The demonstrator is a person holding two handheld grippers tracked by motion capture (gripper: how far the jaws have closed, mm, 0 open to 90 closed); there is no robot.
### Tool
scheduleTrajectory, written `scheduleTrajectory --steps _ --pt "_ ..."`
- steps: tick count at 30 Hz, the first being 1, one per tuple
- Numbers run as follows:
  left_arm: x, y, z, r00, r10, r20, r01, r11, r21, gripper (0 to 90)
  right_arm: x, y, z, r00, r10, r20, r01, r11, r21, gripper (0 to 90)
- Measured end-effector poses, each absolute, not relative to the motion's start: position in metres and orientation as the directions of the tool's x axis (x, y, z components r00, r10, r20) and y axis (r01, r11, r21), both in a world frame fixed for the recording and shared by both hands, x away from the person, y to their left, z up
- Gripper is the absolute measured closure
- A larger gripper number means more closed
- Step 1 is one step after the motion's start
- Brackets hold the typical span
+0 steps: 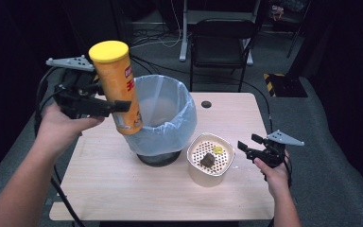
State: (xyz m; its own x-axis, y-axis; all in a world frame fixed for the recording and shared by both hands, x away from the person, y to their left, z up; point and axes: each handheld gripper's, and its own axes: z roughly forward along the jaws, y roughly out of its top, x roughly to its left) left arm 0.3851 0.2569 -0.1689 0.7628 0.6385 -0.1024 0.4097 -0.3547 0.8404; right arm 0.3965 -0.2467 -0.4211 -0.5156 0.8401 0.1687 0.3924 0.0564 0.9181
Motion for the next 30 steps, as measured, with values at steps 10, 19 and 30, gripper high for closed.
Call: scheduleTrajectory --steps 10,19,30 --pt "0.427 0.223 -0.179 0.761 0.642 -0.093 0.402 -0.353 0.845 24.0 0.398 -0.248 -0.423 -0.517 0.838 0.174 0.393 0.051 0.918 25.6" --pt "0.458 0.207 -0.204 0.733 0.675 -0.087 0.397 -0.32 0.86 23.9 0.399 -0.248 -0.424 -0.516 0.837 0.182 0.402 0.049 0.914 25.6" --pt "0.479 0.194 -0.23 0.699 0.71 -0.084 0.428 -0.321 0.845 23.9 0.4 -0.248 -0.426 -0.518 0.835 0.186 0.408 0.05 0.912 25.6"
